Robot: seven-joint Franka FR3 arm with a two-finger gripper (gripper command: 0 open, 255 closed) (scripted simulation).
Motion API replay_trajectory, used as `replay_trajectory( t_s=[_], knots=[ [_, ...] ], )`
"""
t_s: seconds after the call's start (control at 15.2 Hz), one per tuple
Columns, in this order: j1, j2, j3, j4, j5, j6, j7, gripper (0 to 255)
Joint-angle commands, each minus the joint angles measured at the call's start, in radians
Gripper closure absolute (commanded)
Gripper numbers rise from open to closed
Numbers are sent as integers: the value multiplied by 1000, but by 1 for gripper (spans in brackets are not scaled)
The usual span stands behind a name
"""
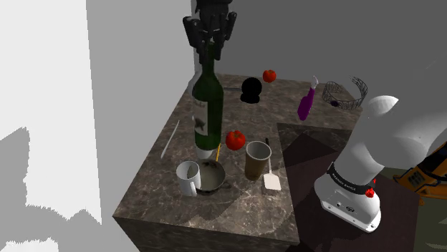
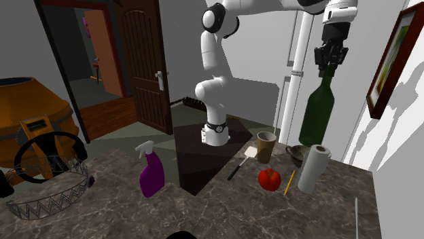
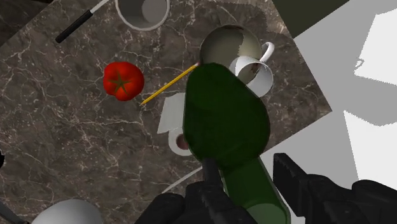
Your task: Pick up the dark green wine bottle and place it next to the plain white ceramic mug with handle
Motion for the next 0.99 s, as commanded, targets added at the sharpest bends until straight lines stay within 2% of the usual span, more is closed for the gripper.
replay_trajectory(
  t_s=[0.0, 0.46, 0.66, 0.79, 0.92],
  knots=[
    [14, 36, 36, 37, -7, -5, 54, 255],
    [77, 190, 165, 202, -65, -40, 253, 255],
    [117, 279, 216, 296, -112, -66, 343, 255],
    [161, 364, 254, 388, -162, -96, 417, 255],
    [159, 353, 248, 348, -156, -65, 416, 255]
  ],
)
